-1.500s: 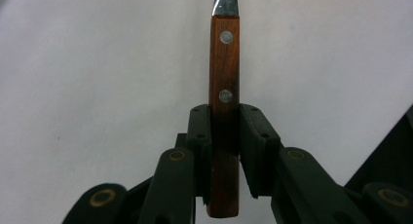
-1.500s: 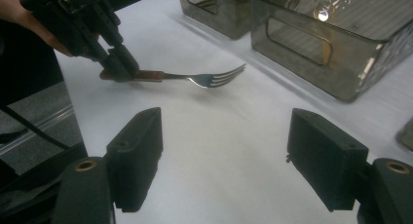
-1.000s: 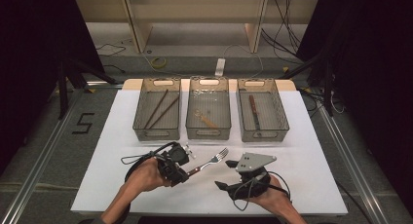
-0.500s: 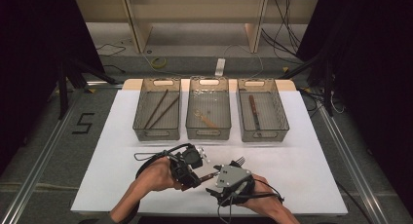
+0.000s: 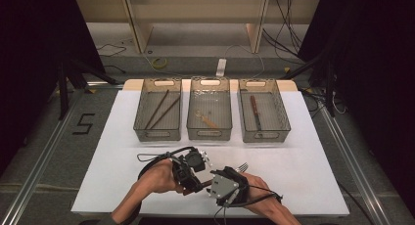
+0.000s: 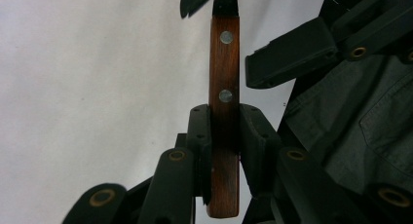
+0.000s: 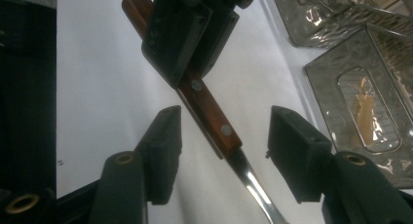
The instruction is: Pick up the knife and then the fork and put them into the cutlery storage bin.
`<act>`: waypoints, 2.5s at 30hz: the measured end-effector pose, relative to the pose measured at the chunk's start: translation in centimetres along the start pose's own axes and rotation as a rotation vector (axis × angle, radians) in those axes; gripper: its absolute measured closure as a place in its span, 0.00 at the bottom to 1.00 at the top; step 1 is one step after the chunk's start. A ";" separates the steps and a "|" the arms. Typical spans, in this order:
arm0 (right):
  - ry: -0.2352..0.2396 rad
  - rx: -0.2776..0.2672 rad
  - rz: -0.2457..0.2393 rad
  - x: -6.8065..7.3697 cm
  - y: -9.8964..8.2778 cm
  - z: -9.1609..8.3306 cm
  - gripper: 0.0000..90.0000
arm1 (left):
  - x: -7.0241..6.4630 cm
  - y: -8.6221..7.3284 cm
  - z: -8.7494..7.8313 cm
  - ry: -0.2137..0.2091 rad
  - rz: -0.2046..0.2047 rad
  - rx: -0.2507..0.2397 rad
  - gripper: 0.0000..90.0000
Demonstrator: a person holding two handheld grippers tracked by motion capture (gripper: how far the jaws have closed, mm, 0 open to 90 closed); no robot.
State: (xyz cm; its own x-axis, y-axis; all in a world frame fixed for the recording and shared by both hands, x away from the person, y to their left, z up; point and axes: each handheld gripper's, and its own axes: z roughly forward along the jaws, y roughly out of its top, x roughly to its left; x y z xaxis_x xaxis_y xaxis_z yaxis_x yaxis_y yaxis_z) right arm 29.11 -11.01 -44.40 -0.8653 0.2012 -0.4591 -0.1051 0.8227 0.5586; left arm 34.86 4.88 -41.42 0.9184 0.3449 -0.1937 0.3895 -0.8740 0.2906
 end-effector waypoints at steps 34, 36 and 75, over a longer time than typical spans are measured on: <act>-0.006 0.100 -0.241 1.4 -0.1 0.9 0.87 | 0.6 -0.4 -0.8 -0.017 0.033 -0.069 0.75; -0.001 0.094 -0.246 1.3 -0.3 0.9 0.87 | 0.8 -0.6 -1.3 0.010 0.016 -0.093 0.63; -0.114 0.030 0.430 -10.8 -5.4 -3.0 0.87 | 3.5 -8.7 -3.6 0.199 -0.264 -0.699 0.20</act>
State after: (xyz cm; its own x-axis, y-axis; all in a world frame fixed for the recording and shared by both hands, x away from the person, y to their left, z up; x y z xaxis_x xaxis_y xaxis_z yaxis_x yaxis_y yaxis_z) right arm 37.62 -19.23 -40.40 -0.7674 0.5846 -0.2634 0.2688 0.6662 0.6956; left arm 34.95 14.92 -41.22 0.7584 0.6245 -0.1865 0.4898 -0.3573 0.7952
